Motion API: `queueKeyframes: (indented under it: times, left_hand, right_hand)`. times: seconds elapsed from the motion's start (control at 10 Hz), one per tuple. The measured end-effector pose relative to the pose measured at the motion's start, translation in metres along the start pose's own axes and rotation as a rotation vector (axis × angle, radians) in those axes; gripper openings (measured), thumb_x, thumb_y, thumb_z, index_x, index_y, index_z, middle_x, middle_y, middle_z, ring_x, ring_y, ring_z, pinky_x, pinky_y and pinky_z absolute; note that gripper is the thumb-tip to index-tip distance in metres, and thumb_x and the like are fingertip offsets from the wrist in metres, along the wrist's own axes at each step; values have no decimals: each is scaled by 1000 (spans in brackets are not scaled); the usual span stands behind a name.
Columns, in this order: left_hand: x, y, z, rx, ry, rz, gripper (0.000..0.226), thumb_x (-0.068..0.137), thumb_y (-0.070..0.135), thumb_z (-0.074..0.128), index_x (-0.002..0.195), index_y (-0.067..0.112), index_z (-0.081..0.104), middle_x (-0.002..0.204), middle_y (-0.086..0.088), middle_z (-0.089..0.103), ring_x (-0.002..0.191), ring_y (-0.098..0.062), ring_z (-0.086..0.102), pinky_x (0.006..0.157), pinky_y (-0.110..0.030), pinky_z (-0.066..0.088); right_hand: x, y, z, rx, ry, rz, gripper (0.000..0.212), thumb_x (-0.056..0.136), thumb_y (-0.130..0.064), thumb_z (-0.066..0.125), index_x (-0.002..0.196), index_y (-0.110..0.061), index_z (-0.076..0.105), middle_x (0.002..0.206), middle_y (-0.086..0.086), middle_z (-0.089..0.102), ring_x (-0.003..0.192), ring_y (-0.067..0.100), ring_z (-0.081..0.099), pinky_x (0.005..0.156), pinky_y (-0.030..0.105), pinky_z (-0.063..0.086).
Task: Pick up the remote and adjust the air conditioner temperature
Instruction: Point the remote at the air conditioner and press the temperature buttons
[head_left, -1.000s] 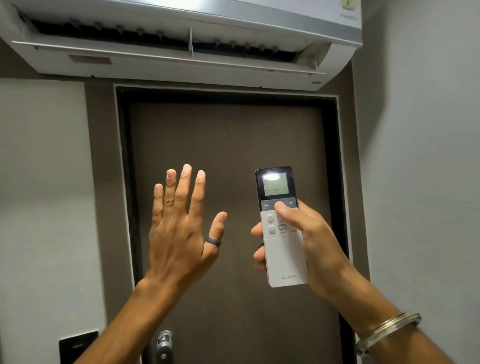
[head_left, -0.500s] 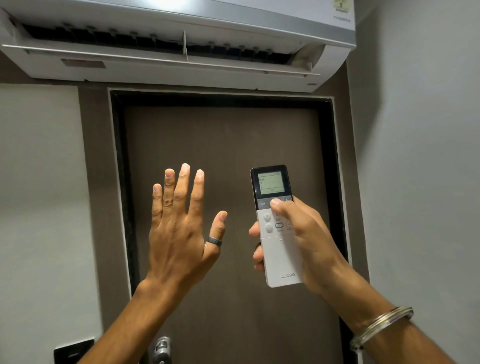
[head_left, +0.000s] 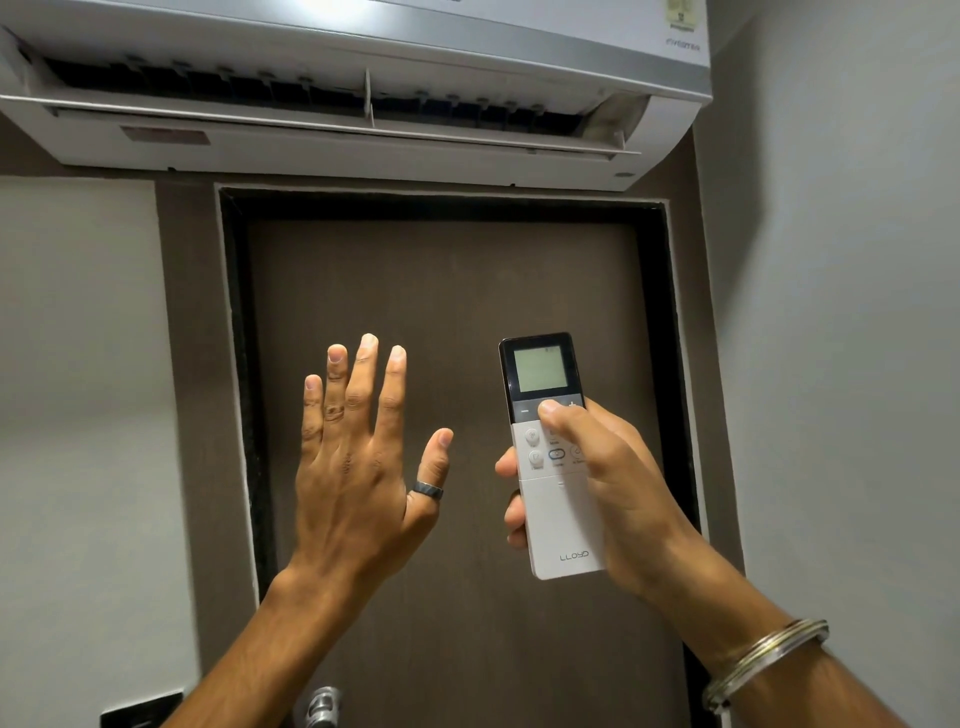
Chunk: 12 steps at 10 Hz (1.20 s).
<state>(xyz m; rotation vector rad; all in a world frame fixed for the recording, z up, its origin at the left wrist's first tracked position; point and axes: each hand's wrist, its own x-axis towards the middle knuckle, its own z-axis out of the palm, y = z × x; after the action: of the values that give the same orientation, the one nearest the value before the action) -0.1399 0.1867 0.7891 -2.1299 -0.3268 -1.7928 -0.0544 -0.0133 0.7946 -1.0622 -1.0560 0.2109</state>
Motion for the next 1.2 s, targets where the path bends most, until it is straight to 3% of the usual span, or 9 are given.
queueKeyframes:
  times: [0.4, 0.8, 1.0, 1.2]
  left_hand:
    - [-1, 2, -1, -12, 0, 11, 79, 99, 56, 40, 163, 11, 26, 173, -14, 15, 163, -28, 1, 133, -46, 0]
    - [-1, 2, -2, -9, 0, 28, 79, 100, 55, 40, 163, 10, 26, 173, -15, 16, 163, -30, 3, 132, -50, 5]
    - [1, 2, -5, 3, 2, 31, 79, 100, 54, 41, 163, 10, 26, 174, -15, 14, 163, -29, 2, 132, -49, 4]
    - [4, 4, -5, -2, 6, 36, 79, 100, 55, 41, 163, 11, 26, 174, -14, 14, 163, -29, 2, 133, -47, 1]
  right_hand:
    - [-2, 0, 0, -9, 14, -16, 39, 93, -45, 53, 109, -10, 55, 86, 12, 78, 59, 31, 72, 56, 42, 63]
    - [-6, -2, 3, 4, 39, -36, 21, 108, -31, 49, 105, -11, 57, 85, 16, 77, 58, 37, 68, 53, 42, 62]
    - [-5, -4, 3, 49, -2, -36, 35, 97, -40, 53, 113, -9, 55, 88, 16, 77, 58, 35, 69, 54, 42, 62]
    - [-3, -4, 2, 63, -21, -38, 34, 95, -41, 52, 112, -12, 55, 88, 15, 77, 59, 34, 69, 54, 41, 62]
